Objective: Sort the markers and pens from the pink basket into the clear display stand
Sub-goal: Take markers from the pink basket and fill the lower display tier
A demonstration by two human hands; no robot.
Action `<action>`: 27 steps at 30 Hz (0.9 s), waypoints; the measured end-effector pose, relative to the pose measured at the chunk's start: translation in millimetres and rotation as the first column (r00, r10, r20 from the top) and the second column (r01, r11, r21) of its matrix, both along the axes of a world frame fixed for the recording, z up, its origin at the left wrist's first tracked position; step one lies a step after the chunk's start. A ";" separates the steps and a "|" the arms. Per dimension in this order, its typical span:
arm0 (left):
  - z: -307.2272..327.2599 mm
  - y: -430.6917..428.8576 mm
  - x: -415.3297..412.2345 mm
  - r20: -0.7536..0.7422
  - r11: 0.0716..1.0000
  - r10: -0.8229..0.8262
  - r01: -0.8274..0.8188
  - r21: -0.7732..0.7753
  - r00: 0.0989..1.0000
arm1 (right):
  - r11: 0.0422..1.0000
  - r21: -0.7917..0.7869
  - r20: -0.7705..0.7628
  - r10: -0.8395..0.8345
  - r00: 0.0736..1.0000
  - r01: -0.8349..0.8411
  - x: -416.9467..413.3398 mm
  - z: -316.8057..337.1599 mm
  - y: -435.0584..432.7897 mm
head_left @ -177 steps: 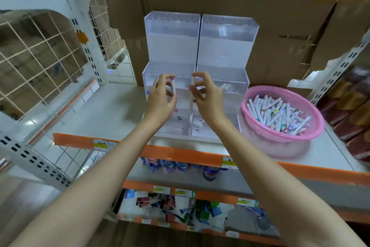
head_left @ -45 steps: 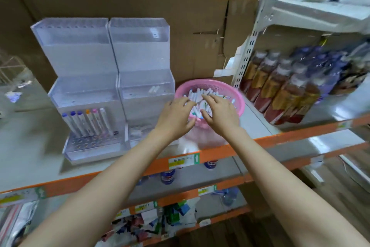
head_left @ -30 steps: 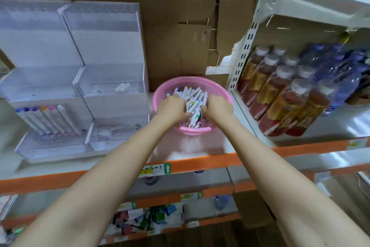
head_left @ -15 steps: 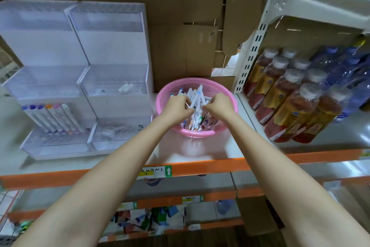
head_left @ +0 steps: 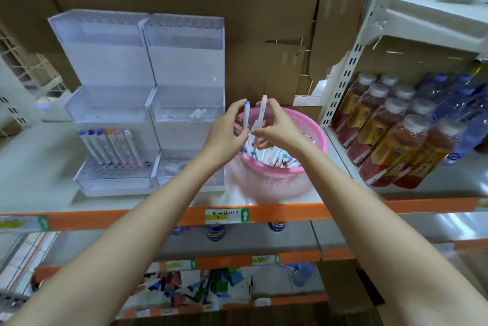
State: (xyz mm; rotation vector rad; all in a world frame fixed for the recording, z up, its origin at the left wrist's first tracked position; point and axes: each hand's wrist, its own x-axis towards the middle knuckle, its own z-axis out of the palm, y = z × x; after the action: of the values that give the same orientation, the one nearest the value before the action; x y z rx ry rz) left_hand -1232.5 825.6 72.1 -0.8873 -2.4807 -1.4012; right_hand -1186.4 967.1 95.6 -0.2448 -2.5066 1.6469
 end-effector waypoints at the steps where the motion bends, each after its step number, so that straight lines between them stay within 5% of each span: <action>1: 1.2 -10.8 2.0 -0.033 1.000 -0.001 0.001 -0.002 0.999 | 0.999 0.029 -0.037 0.016 0.999 -0.015 -0.4 4.0 -9.6; 12: 4.3 -141.3 -6.4 -0.099 0.989 0.142 -0.138 0.043 0.985 | 0.988 0.146 -0.185 0.084 0.979 -0.057 -29.2 -0.7 -129.9; 20: -1.4 -204.6 -31.7 -0.079 0.967 0.233 -0.221 0.129 0.969 | 0.996 0.086 -0.262 0.055 0.964 -0.033 -43.2 -12.6 -190.6; 27: -4.3 -217.3 -47.7 -0.054 0.972 0.162 -0.150 0.179 0.985 | 0.982 0.159 -0.326 -0.042 0.944 0.098 -60.6 -20.3 -220.2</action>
State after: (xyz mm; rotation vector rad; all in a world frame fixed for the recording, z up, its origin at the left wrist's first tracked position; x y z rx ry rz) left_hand -1280.2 608.4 67.8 -0.6772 -2.2800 -1.4803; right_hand -1247.0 746.9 75.3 -0.0405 -2.3428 1.3091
